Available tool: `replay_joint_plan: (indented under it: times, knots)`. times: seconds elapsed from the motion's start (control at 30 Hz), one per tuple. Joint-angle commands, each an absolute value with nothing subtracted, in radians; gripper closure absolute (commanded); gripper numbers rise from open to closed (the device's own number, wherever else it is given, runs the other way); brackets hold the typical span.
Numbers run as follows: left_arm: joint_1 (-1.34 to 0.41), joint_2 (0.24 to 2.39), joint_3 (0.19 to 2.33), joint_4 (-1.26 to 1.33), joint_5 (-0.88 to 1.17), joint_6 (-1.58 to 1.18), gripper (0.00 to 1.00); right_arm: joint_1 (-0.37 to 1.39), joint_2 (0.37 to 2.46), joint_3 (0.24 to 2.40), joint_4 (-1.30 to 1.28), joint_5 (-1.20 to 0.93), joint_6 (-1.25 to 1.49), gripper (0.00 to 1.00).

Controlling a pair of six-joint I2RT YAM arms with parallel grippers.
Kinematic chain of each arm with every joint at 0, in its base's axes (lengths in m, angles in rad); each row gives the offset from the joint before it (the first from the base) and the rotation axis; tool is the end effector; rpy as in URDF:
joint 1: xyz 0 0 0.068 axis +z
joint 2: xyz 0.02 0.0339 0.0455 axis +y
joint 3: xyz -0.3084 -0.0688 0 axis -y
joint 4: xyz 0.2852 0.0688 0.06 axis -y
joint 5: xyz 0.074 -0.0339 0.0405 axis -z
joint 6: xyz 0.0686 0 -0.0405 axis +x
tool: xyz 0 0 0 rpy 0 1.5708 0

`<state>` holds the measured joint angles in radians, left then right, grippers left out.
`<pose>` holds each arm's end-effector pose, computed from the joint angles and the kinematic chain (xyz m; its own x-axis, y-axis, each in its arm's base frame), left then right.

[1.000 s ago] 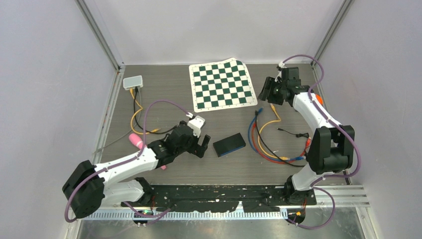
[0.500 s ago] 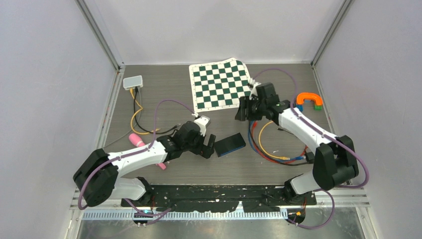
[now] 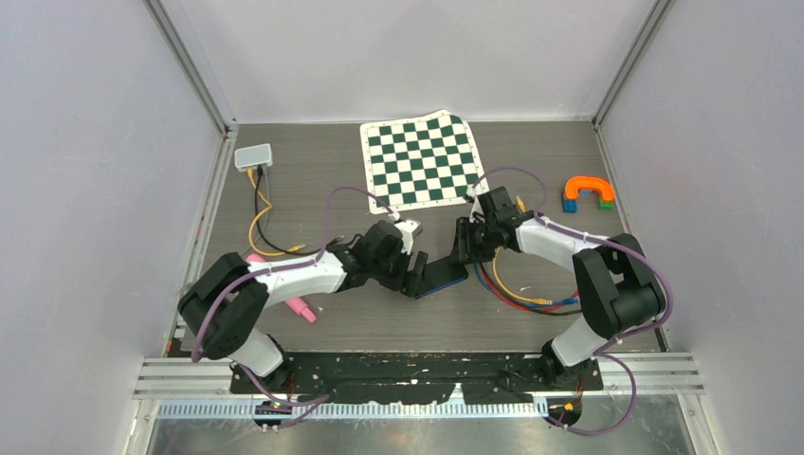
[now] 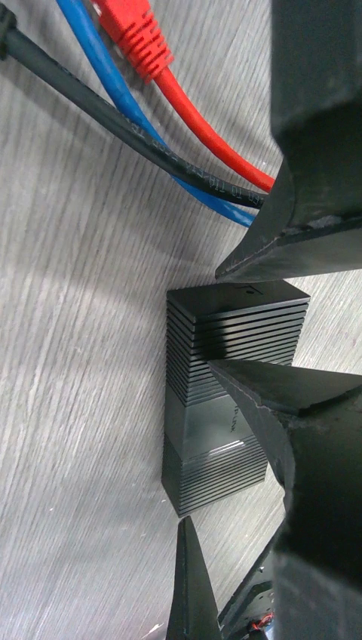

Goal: Pull the plug from the switch port
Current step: Move the switch port to the center of the board.

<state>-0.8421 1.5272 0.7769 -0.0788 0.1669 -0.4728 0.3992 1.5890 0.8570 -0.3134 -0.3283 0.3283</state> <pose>0.2257 -0.2700 0.1666 -0.8062 0.2288 -0.5456 0.4979 0.7606 -0.4167 0.3116 0.1555 0.1557 -0.9212 -0.0574 -0.3848 -0.2323 0.8745 0.4258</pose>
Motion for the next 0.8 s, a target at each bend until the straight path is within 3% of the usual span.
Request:
replay_joint_plan:
  times: [0.0, 0.33, 0.57, 0.77]
  knots:
    - [-0.838, 1.604, 0.889, -0.039, 0.261, -0.467, 0.29, 0.403, 1.503, 0.782, -0.24, -0.333, 0.369, 0.58]
    - [-0.838, 1.738, 1.028, -0.032, 0.339, -0.456, 0.32, 0.398, 1.3, 0.665, -0.287, -0.079, 0.434, 0.6]
    - [-0.838, 1.747, 1.063, -0.06, 0.307, -0.449, 0.3, 0.396, 1.21, 0.729, -0.377, -0.019, 0.403, 0.46]
    - [-0.834, 1.592, 0.955, -0.07, 0.146, -0.423, 0.13, 0.396, 1.183, 0.803, -0.403, -0.105, 0.362, 0.41]
